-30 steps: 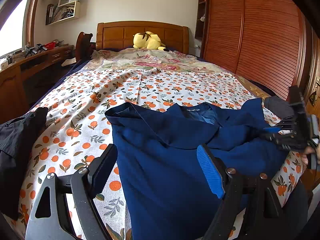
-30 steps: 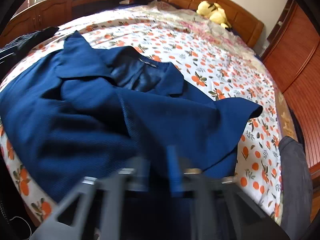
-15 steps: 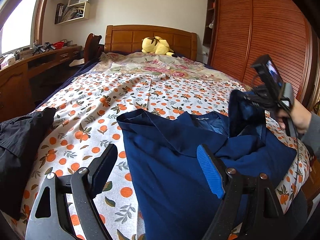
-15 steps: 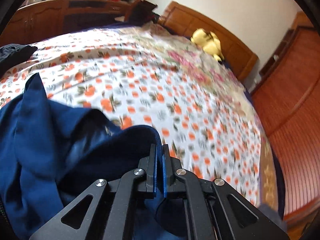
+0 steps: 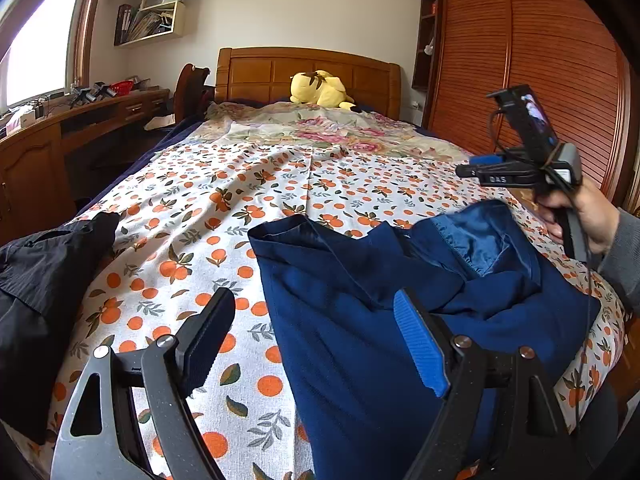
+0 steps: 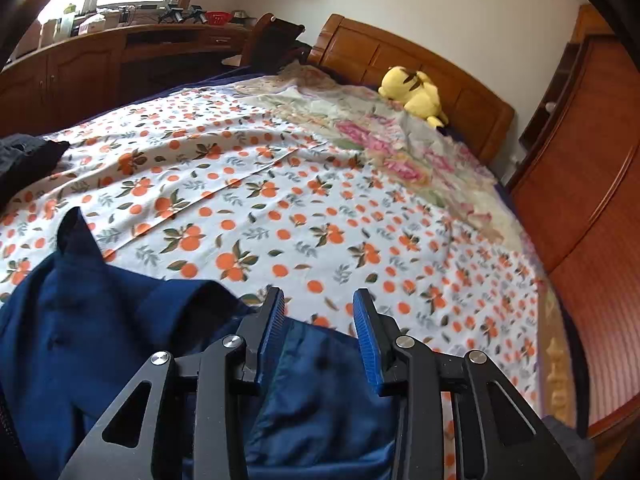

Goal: Fold large clothes

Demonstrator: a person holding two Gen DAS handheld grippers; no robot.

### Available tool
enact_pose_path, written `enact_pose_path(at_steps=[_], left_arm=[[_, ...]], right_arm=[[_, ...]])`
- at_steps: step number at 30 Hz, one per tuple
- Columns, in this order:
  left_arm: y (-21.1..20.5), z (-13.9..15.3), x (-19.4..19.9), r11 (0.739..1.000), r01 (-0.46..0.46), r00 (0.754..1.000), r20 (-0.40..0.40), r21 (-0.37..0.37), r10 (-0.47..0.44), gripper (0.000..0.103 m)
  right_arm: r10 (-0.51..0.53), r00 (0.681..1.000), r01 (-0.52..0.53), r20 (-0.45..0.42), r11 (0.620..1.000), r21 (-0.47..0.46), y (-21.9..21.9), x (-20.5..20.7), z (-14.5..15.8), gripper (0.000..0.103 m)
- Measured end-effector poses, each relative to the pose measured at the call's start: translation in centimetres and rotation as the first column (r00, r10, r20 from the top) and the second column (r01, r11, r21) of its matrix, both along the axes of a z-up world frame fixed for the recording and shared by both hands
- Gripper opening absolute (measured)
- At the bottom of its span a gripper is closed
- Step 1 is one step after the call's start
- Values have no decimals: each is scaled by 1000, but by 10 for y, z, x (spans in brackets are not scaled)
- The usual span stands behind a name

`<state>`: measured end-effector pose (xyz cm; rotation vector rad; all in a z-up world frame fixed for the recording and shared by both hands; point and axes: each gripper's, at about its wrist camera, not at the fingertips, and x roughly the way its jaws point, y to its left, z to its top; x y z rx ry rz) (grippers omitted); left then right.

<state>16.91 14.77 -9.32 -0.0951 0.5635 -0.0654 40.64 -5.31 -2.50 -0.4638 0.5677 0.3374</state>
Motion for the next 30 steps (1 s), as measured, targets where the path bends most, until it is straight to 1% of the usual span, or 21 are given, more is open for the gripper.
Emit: enact_pose_path(at_steps=[4,8,12,17,19,24,27,30], left_arm=[[3,-1,0,1000,-7,1000,-7,-1,7,82],[7,-3,1,1000,-13,1000,-13,4,13,82],[11,-6,2,1000,-23,999,-22,7,23,82],[16,-8,3,999,-34,999,-29,4,34,82],[17,-9,4,999,-37,999,-31,4,37,82],[18,-9,4,999,-40,999,-32,9,41,82],[19,-9,4,999,-40,999,-33,8,40,82],[18,-9,4,999,-38,999,-33,12,38,82]], right_arm=[[50,997,-47,-58,998,40,1,-17,-11,38],[134,983,-123,-122,988,92,11,-39,-26,39],[228,957,-211,-178,971,110,28,-66,-42,40],[320,924,-301,-209,947,115,49,-92,-52,40],[346,913,-328,-218,938,116,53,-94,-54,40],[370,896,-355,-244,929,103,62,-101,-61,40],[374,885,-364,-277,927,88,66,-97,-68,40],[358,881,-357,-310,932,63,74,-87,-80,40]])
